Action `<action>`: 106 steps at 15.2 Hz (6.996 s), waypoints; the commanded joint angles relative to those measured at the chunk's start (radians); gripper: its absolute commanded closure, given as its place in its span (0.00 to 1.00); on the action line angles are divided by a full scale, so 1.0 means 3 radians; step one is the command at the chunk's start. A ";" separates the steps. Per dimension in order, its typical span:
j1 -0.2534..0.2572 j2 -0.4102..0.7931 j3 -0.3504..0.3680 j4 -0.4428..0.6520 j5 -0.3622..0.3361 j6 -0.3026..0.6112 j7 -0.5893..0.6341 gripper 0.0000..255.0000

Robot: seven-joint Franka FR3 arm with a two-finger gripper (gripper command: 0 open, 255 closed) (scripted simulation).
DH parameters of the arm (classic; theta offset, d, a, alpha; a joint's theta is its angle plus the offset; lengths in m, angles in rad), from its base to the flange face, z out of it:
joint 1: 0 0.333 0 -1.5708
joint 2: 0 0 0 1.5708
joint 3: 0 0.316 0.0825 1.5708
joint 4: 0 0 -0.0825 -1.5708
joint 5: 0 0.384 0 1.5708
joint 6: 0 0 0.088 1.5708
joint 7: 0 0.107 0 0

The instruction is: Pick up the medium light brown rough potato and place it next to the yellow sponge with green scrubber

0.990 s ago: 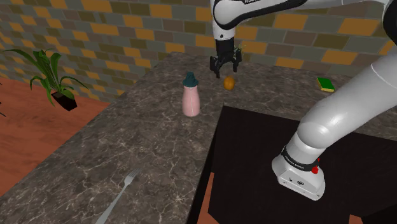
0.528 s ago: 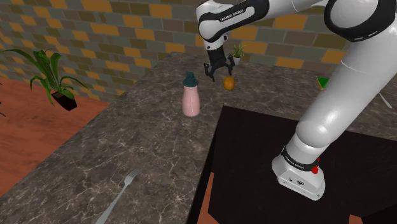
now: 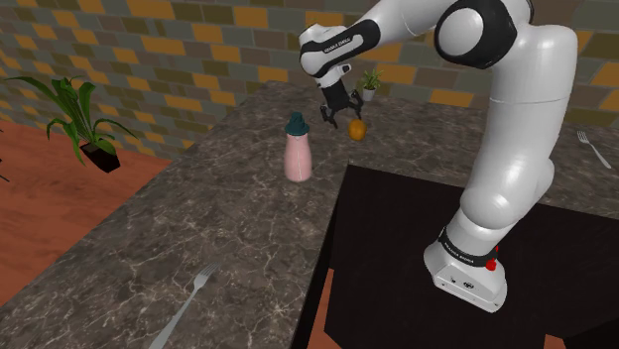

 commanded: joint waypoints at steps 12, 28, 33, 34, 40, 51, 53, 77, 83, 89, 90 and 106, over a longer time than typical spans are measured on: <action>-0.0085 0.0297 -0.0150 -0.0069 -0.0117 0.0193 0.0267 0.00; -0.0085 0.0297 -0.0149 -0.0069 -0.0117 0.0193 0.0267 1.00; -0.0079 0.0197 -0.0148 0.0014 -0.0110 0.0017 0.0219 1.00; -0.0078 0.0178 -0.0147 0.0032 -0.0109 -0.0019 0.0210 1.00; -0.0070 0.0080 -0.0146 0.0162 -0.0104 -0.0239 0.0151 1.00; -0.0053 -0.0042 -0.0146 0.0478 -0.0109 -0.0663 0.0039 1.00; -0.0050 -0.0055 -0.0146 0.0547 -0.0111 -0.0743 0.0017 1.00; -0.0778 -0.1916 -0.0837 -0.1755 -0.0833 0.0134 -0.0965 1.00; -0.1022 -0.2219 -0.1126 -0.2049 -0.1153 0.0324 -0.1304 1.00; -0.1283 -0.2403 -0.1455 -0.2203 -0.1487 0.0541 -0.1671 1.00; -0.1326 -0.2420 -0.1514 -0.2214 -0.1541 0.0581 -0.1735 1.00; -0.1749 -0.2197 -0.2332 -0.2191 -0.2063 0.1371 -0.2392 1.00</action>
